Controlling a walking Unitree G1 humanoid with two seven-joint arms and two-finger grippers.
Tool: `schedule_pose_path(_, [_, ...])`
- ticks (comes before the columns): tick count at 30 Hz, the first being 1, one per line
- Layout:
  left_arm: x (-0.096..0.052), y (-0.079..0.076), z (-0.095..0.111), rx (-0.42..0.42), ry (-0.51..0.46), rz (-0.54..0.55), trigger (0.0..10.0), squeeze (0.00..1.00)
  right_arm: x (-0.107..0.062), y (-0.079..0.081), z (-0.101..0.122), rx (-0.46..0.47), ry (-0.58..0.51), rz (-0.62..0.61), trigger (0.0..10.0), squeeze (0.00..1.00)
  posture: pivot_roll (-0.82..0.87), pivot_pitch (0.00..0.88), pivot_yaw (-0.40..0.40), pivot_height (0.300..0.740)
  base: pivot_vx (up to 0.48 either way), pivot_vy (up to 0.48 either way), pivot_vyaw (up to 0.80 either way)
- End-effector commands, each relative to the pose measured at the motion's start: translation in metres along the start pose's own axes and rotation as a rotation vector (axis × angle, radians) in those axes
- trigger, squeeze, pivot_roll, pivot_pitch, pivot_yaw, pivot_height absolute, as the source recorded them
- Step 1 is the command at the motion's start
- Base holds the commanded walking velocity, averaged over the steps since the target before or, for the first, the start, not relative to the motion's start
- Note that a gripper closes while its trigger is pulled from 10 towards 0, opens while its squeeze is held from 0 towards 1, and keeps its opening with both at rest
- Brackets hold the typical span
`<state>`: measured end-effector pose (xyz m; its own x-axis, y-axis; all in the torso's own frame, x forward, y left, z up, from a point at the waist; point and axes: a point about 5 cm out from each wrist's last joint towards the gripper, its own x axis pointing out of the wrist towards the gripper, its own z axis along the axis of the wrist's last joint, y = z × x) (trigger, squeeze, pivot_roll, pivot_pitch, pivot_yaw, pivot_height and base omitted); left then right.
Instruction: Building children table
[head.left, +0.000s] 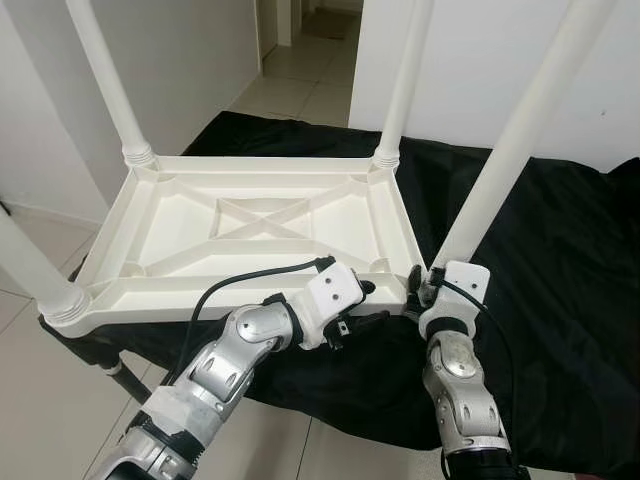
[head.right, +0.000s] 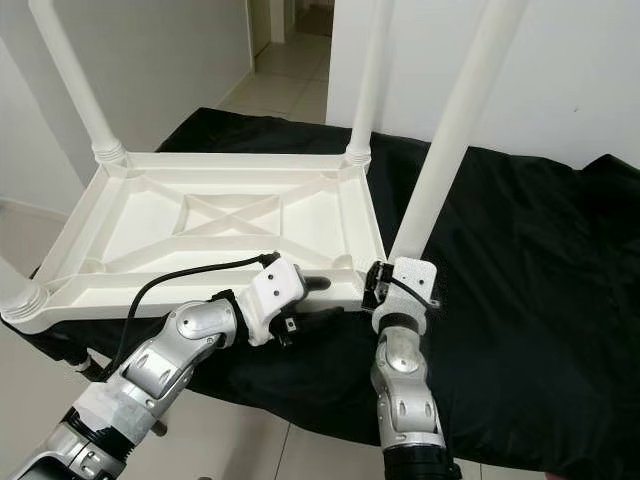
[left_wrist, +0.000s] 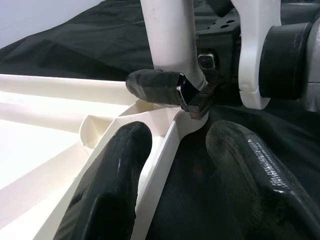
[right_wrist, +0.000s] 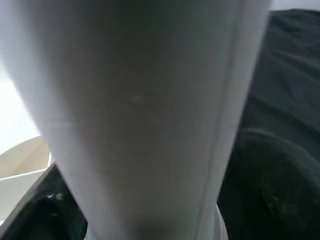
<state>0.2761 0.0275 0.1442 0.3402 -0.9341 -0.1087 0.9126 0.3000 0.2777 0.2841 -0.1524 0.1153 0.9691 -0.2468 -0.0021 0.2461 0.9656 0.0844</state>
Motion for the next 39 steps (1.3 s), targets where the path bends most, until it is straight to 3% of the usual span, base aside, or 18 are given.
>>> schedule_pose_path(1, [-0.001, -0.003, -0.002, -0.005, 0.009, -0.035, 10.0, 0.0, -0.004, 0.001, -0.003, 0.031, 0.003, 0.022, 10.0, 1.0, -0.03, 0.038, -0.025, 0.74, 0.0, 0.0, 0.0])
schedule_pose_path(2, [-0.001, -0.003, -0.002, -0.004, 0.008, -0.036, 10.0, 0.0, -0.004, 0.0, -0.003, 0.024, -0.007, 0.048, 10.0, 0.26, -0.03, 0.038, -0.025, 0.74, 0.0, 0.0, 0.0])
schedule_pose_path(3, [-0.001, -0.003, -0.002, -0.004, 0.008, -0.036, 10.0, 0.0, -0.004, -0.002, -0.003, 0.017, -0.014, 0.068, 10.0, 0.0, -0.03, 0.038, -0.025, 0.74, 0.0, 0.0, 0.0])
schedule_pose_path(11, [-0.001, -0.002, -0.002, -0.002, 0.008, -0.036, 10.0, 0.0, -0.006, -0.006, -0.004, 0.007, -0.021, 0.168, 10.0, 0.0, -0.03, 0.039, -0.019, 0.74, 0.0, 0.0, 0.0])
schedule_pose_path(16, [-0.001, -0.001, -0.002, 0.0, 0.011, -0.039, 10.0, 0.0, -0.003, -0.024, 0.003, -0.055, -0.082, 0.374, 10.0, 0.0, -0.03, 0.035, -0.013, 0.74, 0.0, 0.0, 0.0])
schedule_pose_path(20, [-0.002, -0.001, -0.002, 0.002, 0.013, -0.043, 10.0, 0.0, 0.0, -0.028, 0.01, -0.076, -0.115, 0.479, 10.0, 0.0, -0.04, 0.032, -0.008, 0.74, 0.0, 0.0, 0.0])
schedule_pose_path(28, [-0.004, -0.001, -0.004, 0.011, 0.022, -0.058, 10.0, 0.0, 0.013, -0.027, 0.015, -0.138, -0.116, 0.649, 10.0, 0.0, -0.03, 0.027, -0.002, 0.74, 0.0, 0.0, 0.0])
schedule_pose_path(32, [-0.004, -0.001, -0.004, 0.012, 0.023, -0.057, 10.0, 0.0, 0.015, -0.026, 0.014, -0.153, -0.111, 0.676, 10.0, 0.0, -0.03, 0.026, -0.003, 0.74, 0.0, 0.0, 0.0])
schedule_pose_path(33, [-0.004, 0.0, -0.003, 0.013, 0.023, -0.056, 10.0, 0.0, 0.017, -0.025, 0.013, -0.163, -0.103, 0.702, 6.1, 0.0, -0.03, 0.025, -0.004, 0.74, 0.0, 0.0, 0.0])
schedule_pose_path(34, [-0.004, 0.0, -0.003, 0.013, 0.023, -0.056, 10.0, 0.0, 0.017, -0.025, 0.013, -0.163, -0.103, 0.702, 6.1, 0.0, -0.03, 0.025, -0.004, 0.74, 0.0, 0.0, 0.0])
schedule_pose_path(35, [-0.004, 0.0, -0.003, 0.015, 0.022, -0.054, 10.0, 0.0, 0.019, -0.025, 0.012, -0.173, -0.092, 0.723, 1.5, 0.0, -0.02, 0.023, -0.006, 0.74, 0.0, 0.0, 0.0])
schedule_pose_path(36, [-0.004, 0.0, -0.003, 0.015, 0.022, -0.054, 10.0, 0.0, 0.019, -0.025, 0.012, -0.173, -0.092, 0.723, 1.5, 0.0, -0.02, 0.023, -0.006, 0.74, 0.0, 0.0, 0.0])
schedule_pose_path(37, [-0.004, 0.001, -0.003, 0.017, 0.022, -0.051, 10.0, 0.0, 0.019, -0.025, 0.009, -0.18, -0.077, 0.741, 0.0, 0.0, -0.02, 0.022, -0.01, 0.74, 0.0, 0.0, 0.0])
schedule_pose_path(39, [-0.004, 0.001, -0.003, 0.017, 0.022, -0.051, 10.0, 0.0, 0.019, -0.025, 0.009, -0.18, -0.077, 0.741, 0.0, 0.0, -0.02, 0.022, -0.01, 0.74, 0.0, 0.0, 0.0])
